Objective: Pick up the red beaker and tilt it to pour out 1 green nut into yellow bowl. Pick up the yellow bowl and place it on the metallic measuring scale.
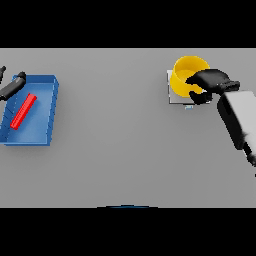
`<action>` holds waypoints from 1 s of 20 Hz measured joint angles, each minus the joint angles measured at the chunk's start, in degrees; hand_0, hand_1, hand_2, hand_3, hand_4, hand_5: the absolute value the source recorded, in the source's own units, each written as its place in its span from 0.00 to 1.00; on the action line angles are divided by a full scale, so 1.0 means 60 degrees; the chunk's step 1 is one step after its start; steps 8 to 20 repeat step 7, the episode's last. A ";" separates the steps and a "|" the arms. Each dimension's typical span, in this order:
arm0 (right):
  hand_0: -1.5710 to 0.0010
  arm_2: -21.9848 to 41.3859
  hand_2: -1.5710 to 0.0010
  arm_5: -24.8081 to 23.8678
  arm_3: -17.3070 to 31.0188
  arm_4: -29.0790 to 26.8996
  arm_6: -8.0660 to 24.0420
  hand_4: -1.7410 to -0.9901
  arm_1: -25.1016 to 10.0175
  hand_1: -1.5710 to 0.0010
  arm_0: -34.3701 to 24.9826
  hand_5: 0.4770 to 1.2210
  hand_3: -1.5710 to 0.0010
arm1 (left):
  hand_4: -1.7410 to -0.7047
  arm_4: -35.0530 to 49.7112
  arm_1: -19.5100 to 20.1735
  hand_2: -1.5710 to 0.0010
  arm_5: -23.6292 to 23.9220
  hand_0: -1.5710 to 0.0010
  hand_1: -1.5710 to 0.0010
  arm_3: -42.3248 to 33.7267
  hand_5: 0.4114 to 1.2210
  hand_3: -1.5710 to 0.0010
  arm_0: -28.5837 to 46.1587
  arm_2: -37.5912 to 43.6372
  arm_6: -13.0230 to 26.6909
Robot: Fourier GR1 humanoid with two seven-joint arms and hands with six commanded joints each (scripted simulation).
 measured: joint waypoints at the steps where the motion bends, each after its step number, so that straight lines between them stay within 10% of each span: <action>1: 0.90 0.0074 0.76 -0.0001 -0.0052 0.0034 -0.0080 0.36 0.0040 0.84 0.0037 0.49 0.71 | 0.98 -0.0026 -0.0042 1.00 0.0074 1.00 1.00 0.0032 0.36 1.00 -0.0023 0.0001 0.0003; 7: 0.97 0.0049 0.93 0.0189 0.0200 0.0059 0.0094 0.44 -0.0022 0.96 -0.0065 0.38 0.83 | 0.99 -0.0018 -0.0028 1.00 0.0007 1.00 1.00 0.0078 0.35 1.00 -0.0115 0.0018 0.0038; 20: 0.97 0.0049 0.93 0.0189 0.0200 0.0059 0.0094 0.44 -0.0022 0.96 -0.0065 0.38 0.83 | 0.99 -0.0018 -0.0028 1.00 0.0007 1.00 1.00 0.0078 0.35 1.00 -0.0115 0.0018 0.0038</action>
